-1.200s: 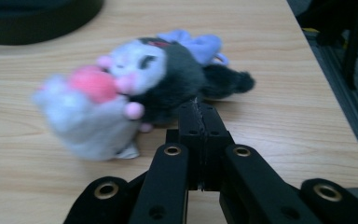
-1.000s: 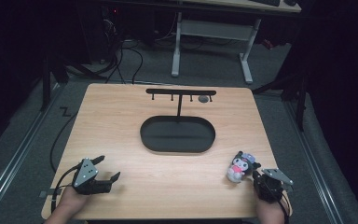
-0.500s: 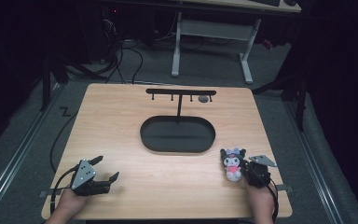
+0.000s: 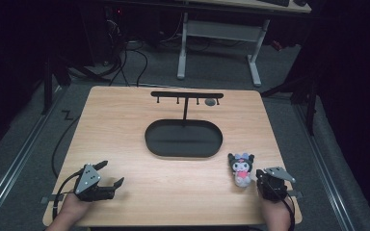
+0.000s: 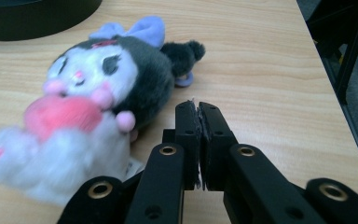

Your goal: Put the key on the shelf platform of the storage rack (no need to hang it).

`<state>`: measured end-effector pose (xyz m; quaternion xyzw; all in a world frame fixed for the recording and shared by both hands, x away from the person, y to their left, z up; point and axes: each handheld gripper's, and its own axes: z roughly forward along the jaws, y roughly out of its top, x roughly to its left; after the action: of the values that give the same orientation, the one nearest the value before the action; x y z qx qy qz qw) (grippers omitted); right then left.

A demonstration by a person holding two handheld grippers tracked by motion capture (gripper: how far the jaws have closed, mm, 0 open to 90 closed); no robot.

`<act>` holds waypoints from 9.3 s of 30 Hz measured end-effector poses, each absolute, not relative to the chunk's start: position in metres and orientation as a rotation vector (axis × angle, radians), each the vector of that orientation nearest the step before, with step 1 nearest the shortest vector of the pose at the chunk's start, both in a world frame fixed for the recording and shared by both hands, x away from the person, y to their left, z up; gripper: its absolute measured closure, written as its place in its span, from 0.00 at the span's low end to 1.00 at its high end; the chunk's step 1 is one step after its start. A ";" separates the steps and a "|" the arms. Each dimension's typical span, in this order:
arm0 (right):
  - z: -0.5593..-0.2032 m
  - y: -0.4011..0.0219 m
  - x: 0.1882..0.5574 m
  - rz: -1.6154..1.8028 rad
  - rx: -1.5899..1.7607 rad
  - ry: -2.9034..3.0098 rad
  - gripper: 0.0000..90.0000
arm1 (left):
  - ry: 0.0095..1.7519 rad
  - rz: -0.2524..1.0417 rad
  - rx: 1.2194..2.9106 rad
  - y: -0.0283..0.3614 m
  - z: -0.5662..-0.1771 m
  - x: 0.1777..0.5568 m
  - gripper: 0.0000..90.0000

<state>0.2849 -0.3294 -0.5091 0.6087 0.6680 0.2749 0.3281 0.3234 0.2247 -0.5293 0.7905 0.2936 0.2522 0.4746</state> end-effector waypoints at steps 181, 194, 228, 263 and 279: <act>-0.422 -0.219 0.372 0.430 1.668 2.280 0.54 | 0.730 0.601 1.958 0.222 -0.529 0.327 0.17; -0.421 -0.204 0.386 0.451 1.635 2.304 0.54 | 0.735 0.603 1.944 0.224 -0.529 0.326 0.17; -0.437 -0.163 0.440 0.436 1.610 2.334 0.54 | 0.731 0.600 1.943 0.224 -0.529 0.326 0.17; -0.471 -0.155 0.459 0.418 1.672 2.340 0.52 | 0.728 0.601 1.944 0.224 -0.529 0.325 0.17; -0.471 -0.152 0.459 0.447 1.670 2.331 0.37 | 0.728 0.601 1.943 0.223 -0.529 0.325 0.17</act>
<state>0.4589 -0.1517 -0.4710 0.5713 0.7975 0.1529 0.1192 0.3252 0.2233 -0.5293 0.7933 0.2972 0.2453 0.4713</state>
